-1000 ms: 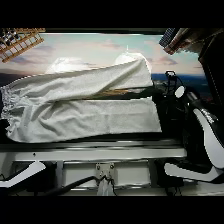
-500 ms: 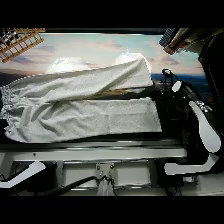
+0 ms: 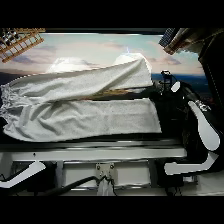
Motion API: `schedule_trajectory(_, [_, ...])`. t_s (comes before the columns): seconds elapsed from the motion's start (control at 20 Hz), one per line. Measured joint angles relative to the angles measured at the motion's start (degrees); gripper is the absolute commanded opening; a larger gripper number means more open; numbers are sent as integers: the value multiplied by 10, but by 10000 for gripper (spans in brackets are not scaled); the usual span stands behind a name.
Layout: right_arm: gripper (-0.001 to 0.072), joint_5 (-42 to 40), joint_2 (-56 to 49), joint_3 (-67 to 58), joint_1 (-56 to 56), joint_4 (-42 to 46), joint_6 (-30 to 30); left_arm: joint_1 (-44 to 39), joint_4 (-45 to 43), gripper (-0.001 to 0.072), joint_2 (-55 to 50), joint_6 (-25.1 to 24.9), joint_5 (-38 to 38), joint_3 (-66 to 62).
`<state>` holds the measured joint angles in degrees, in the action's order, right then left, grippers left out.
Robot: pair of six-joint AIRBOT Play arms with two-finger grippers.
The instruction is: Fold the clothes and pants, and hang the long-sleeved shirts on hangers.
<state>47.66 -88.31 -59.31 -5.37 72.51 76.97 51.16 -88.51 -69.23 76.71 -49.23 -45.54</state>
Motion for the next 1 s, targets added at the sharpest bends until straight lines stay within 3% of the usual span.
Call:
schedule_trajectory(0.1, [41,6,0,2,0,-14,0,0,0,28,0,0,2,0])
schedule_trajectory(0.85, [41,92,80,14,-3,96,55,56,-82,29,0,-2,30,0])
schedule_trajectory(0.9, [87,97,81,18,-3,98,56,57,-82,30,0,-2,34,0])
schedule_trajectory(1.0, [366,102,83,23,-3,102,60,59,-81,29,0,-2,43,0])
